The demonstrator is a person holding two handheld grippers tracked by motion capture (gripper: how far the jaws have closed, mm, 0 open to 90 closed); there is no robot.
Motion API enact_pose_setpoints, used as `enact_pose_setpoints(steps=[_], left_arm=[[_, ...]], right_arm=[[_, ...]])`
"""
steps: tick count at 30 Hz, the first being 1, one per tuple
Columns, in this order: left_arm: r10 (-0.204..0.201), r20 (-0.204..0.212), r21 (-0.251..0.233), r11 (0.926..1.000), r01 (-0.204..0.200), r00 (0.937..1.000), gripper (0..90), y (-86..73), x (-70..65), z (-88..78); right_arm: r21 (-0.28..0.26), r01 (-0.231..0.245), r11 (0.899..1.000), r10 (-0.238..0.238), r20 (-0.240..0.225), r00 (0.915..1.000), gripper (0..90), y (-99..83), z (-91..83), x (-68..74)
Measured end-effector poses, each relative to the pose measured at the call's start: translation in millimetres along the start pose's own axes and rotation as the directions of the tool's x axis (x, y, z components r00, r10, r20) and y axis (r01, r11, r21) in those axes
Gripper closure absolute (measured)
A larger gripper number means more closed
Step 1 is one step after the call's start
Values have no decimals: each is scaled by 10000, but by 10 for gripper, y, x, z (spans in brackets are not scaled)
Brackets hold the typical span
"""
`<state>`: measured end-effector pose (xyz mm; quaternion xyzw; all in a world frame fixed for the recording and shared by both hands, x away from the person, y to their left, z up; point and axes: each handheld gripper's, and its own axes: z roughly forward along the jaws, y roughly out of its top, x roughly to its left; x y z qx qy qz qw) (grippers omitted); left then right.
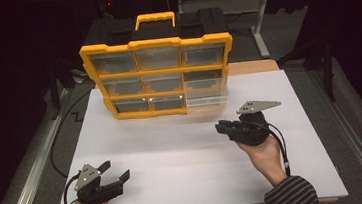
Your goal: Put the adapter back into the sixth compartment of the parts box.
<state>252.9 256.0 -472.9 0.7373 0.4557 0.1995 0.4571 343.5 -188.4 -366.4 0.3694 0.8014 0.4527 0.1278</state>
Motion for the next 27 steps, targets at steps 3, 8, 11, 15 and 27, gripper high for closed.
enact_pose_setpoints(steps=[3,8,11,15,27], left_arm=[[0,-1,5,10000,0,10000,210,0,1,-3],[-9,2,5,10000,9,10000,210,1,1,-5],[-12,4,1,10000,12,10000,210,1,2,-6],[-4,3,6,10000,4,10000,210,1,1,-6],[-43,11,10,10000,43,10000,211,0,5,1]], right_arm=[[-102,34,9999,-34,3,10000,768,51,-31,1],[-235,25,9997,-26,-32,10000,768,128,-72,-2],[-293,64,9995,-65,-27,10000,768,178,-98,2],[-385,132,9992,-134,-40,9999,768,248,-134,5],[-644,155,9978,-166,-178,9997,769,482,-265,-33]])
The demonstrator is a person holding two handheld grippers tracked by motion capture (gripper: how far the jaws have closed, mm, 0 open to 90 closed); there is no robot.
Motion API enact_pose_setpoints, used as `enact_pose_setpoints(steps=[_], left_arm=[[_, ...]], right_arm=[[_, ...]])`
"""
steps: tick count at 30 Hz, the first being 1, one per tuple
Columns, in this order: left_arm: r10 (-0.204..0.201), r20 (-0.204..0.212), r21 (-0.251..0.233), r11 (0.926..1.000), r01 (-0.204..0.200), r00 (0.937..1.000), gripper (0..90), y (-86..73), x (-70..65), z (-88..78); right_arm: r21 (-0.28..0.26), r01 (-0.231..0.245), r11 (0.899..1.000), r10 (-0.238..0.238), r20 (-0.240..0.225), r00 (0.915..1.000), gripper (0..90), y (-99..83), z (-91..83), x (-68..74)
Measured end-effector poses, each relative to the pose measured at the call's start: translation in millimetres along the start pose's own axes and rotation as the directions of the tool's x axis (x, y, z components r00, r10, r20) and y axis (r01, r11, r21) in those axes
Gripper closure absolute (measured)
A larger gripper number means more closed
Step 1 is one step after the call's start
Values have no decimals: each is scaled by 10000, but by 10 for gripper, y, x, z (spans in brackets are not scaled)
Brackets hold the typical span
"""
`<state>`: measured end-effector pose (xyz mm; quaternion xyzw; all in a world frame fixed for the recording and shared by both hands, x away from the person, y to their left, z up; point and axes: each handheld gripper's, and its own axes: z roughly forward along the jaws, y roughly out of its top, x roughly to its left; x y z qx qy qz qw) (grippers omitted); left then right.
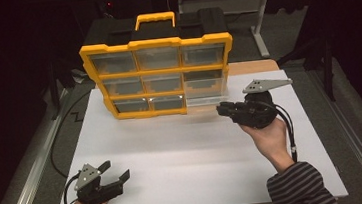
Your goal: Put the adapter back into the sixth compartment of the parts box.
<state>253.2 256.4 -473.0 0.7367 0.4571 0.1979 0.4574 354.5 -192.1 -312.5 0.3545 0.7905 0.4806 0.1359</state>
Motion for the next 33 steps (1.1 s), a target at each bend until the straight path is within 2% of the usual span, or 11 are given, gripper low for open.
enact_pose_setpoints(steps=[8,21,26,33], left_arm=[[4,19,4,10000,-4,10000,212,0,1,0],[23,21,22,10000,-23,10000,213,1,0,0],[10,10,8,10000,-10,10000,213,1,3,-1],[8,80,55,10000,-8,10000,215,3,2,-4]], right_arm=[[69,189,9998,-190,213,9996,769,151,34,-24],[112,-85,9999,77,665,9978,769,359,115,-171],[258,-68,9996,43,957,9954,768,459,203,-223],[481,-123,9988,63,1213,9926,768,495,328,-277]])
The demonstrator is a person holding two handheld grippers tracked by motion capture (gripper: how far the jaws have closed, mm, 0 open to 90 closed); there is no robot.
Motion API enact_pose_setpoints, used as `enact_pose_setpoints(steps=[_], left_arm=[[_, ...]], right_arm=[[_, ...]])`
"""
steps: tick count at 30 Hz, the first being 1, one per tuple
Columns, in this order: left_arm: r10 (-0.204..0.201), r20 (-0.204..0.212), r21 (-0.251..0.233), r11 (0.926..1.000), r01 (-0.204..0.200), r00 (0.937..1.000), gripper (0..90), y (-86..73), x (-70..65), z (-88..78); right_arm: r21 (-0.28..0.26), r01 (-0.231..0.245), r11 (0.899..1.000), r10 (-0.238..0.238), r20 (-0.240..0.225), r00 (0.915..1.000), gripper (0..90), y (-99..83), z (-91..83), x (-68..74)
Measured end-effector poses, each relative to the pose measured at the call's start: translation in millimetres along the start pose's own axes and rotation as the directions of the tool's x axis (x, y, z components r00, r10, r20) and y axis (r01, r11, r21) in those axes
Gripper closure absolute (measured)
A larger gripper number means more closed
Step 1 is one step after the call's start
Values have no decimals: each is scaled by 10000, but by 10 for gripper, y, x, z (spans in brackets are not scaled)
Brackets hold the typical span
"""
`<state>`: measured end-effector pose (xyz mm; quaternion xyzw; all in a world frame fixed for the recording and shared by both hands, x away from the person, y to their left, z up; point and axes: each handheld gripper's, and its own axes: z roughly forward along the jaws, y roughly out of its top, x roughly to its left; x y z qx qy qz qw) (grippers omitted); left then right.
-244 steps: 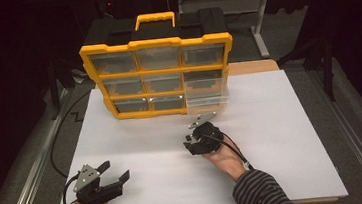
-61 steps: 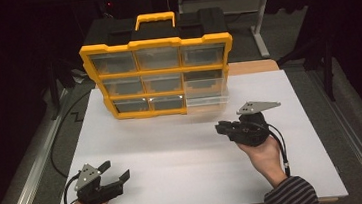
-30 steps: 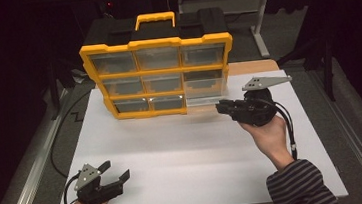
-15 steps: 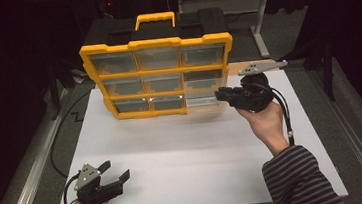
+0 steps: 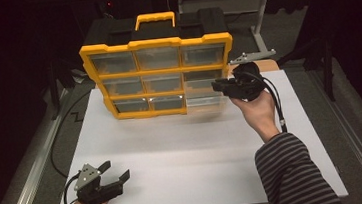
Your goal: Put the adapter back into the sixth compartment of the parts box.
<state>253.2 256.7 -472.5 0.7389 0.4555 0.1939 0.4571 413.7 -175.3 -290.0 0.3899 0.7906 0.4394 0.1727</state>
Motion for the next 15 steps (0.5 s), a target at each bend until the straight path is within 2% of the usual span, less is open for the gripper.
enact_pose_setpoints(steps=[6,9,15], left_arm=[[8,-29,-40,10000,-8,10000,215,-2,-1,-1],[-14,-55,-66,10000,13,10000,215,-2,0,-5],[37,-64,-40,10000,-37,10000,215,-1,-4,-4]], right_arm=[[219,115,9997,-116,66,9999,759,28,80,-1],[196,288,9994,-292,188,9994,652,31,99,31],[77,432,9990,-434,250,9987,581,20,16,57]])
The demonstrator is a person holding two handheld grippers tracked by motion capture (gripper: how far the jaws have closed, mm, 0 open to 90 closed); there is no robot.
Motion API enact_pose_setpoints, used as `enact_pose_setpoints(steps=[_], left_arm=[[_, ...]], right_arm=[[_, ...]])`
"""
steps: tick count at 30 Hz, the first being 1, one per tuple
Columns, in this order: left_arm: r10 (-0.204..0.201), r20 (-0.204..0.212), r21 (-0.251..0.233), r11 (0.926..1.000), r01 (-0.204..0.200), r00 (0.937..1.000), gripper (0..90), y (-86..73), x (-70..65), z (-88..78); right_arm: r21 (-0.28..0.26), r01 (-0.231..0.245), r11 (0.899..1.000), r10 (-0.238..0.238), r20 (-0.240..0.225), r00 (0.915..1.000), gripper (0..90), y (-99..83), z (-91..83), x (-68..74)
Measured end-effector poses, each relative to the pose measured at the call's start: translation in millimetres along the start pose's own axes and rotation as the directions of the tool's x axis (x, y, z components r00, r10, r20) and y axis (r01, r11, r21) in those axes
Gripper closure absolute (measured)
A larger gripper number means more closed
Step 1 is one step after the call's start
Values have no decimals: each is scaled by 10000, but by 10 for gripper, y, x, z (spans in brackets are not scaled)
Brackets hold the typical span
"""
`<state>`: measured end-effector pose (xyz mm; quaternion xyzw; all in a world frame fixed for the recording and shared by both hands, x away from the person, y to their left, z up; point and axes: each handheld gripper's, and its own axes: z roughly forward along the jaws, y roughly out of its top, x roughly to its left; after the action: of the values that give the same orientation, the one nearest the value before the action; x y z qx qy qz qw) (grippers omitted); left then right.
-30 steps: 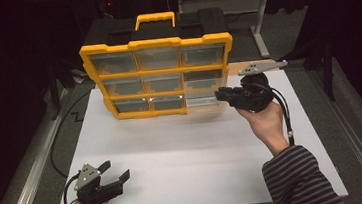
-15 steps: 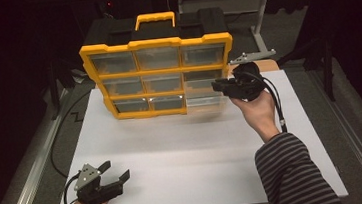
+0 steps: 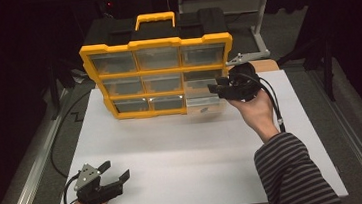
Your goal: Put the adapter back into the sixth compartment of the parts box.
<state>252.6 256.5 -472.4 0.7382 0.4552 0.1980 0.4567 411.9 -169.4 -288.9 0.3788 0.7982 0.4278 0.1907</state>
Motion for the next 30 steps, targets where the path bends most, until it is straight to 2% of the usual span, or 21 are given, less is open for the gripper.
enact_pose_setpoints(steps=[6,10,13,15,30], left_arm=[[24,-15,-21,10000,-24,10000,213,-1,-4,0],[-5,-49,-57,10000,5,10000,213,-3,0,-4],[-30,-78,-106,9999,29,10000,213,-2,3,-13],[-46,-72,-116,9999,46,10000,213,-2,6,-8],[17,-116,-178,9998,-19,9999,214,3,0,-10]], right_arm=[[-322,-75,9995,73,-44,10000,529,-19,-113,6],[-589,79,9982,-81,-22,10000,509,-95,-161,28],[-460,108,9989,-107,28,9999,503,-169,-186,23],[-499,33,9987,-34,-14,10000,497,-217,-213,18],[-773,299,9966,-288,145,9995,478,-537,-399,33]])
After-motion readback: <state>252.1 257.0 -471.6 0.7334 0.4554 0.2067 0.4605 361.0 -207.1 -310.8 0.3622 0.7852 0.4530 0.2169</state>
